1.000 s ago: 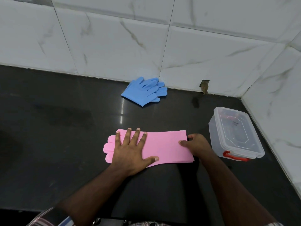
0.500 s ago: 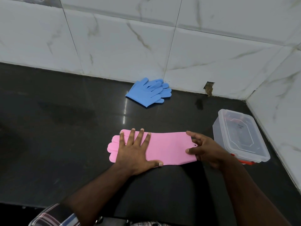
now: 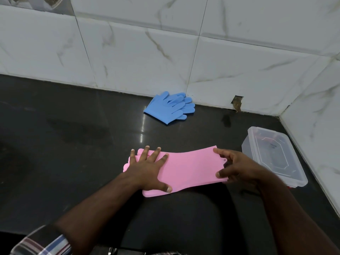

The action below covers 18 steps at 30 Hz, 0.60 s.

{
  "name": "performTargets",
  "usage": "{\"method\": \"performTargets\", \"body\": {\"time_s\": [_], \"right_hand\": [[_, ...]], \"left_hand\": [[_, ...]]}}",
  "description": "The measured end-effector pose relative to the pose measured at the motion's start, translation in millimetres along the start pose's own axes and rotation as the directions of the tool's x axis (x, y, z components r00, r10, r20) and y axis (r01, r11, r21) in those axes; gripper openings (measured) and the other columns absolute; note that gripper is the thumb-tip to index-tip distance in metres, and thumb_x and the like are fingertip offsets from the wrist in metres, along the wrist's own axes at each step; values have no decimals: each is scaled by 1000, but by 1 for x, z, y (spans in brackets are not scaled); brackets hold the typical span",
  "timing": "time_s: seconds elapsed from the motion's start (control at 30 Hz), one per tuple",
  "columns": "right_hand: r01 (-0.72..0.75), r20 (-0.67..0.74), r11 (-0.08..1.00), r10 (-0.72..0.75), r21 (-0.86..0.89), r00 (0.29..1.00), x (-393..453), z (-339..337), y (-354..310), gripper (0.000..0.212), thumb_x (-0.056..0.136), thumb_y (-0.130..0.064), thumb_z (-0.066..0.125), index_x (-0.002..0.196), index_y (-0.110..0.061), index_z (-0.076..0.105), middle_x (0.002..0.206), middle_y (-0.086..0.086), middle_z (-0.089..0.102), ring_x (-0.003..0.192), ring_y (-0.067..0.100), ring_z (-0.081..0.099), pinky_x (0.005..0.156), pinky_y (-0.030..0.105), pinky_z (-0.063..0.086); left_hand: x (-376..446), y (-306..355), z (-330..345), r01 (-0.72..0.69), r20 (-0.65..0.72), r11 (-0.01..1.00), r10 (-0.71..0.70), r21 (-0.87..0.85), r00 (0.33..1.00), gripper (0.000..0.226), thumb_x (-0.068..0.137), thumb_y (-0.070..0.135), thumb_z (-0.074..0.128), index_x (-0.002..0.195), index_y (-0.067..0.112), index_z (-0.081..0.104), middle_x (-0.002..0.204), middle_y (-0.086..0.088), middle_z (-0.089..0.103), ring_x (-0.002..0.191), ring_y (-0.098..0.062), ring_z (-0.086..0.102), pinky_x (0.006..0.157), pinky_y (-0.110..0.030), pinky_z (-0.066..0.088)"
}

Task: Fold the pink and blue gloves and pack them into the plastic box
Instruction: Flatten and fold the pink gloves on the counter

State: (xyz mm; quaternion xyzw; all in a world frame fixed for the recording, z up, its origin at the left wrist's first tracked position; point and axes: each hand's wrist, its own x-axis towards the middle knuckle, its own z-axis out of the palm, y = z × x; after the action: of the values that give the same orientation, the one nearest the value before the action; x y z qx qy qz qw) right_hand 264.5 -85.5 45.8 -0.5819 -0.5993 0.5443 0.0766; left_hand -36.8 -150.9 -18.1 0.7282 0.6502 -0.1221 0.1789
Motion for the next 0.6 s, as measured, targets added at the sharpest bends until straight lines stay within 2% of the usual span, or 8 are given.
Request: {"method": "performTargets", "body": {"time_s": [0.13,0.23,0.33,0.47,0.53,0.6], "right_hand": [[8,-41,996,-12,-86,999,-8,-7,-7,93,75,2,80,151,-24,34,110,4,53,86,22,62,63,26,58],[-3,-79,989,-9,-151,997,-14,-11,-11,97,74,3,80,152,-25,31,100,1,52,83,21,62,64,28,59],[-7,-86,986,-7,-168,996,-20,-8,-18,100,73,4,80,153,-26,29,101,2,52,83,24,64,69,34,62],[47,-60,978,-61,-204,996,-29,-3,-38,103,73,1,82,154,-27,26,114,0,53,90,28,66,76,41,62],[104,-35,963,-116,-247,993,-36,2,-54,104,72,-3,83,155,-27,25,110,-3,56,86,23,67,77,37,62],[167,-6,951,-174,-261,985,-41,11,-72,102,73,-5,83,154,-27,26,91,-10,56,69,10,64,66,23,57]], "left_hand": [[8,8,-3,-17,-17,1000,17,0,1000,122,64,90,54,157,39,-8,167,4,-21,150,-32,-26,108,-73,-18],[15,19,-8,-38,3,999,38,11,999,123,65,89,55,158,38,-8,166,3,-22,149,-34,-28,108,-74,-19],[18,23,-8,-45,30,999,44,28,999,128,63,91,55,157,37,-13,166,2,-24,149,-35,-28,108,-75,-18],[18,21,-5,-35,35,999,33,31,999,133,59,92,56,156,37,-16,165,3,-26,149,-34,-28,107,-75,-18],[18,21,-5,-33,34,999,32,31,999,133,59,92,56,156,37,-16,165,3,-26,149,-34,-28,108,-75,-18],[18,22,-6,-31,34,999,30,36,999,133,60,91,57,156,37,-17,165,3,-25,150,-35,-27,108,-74,-18]]}}
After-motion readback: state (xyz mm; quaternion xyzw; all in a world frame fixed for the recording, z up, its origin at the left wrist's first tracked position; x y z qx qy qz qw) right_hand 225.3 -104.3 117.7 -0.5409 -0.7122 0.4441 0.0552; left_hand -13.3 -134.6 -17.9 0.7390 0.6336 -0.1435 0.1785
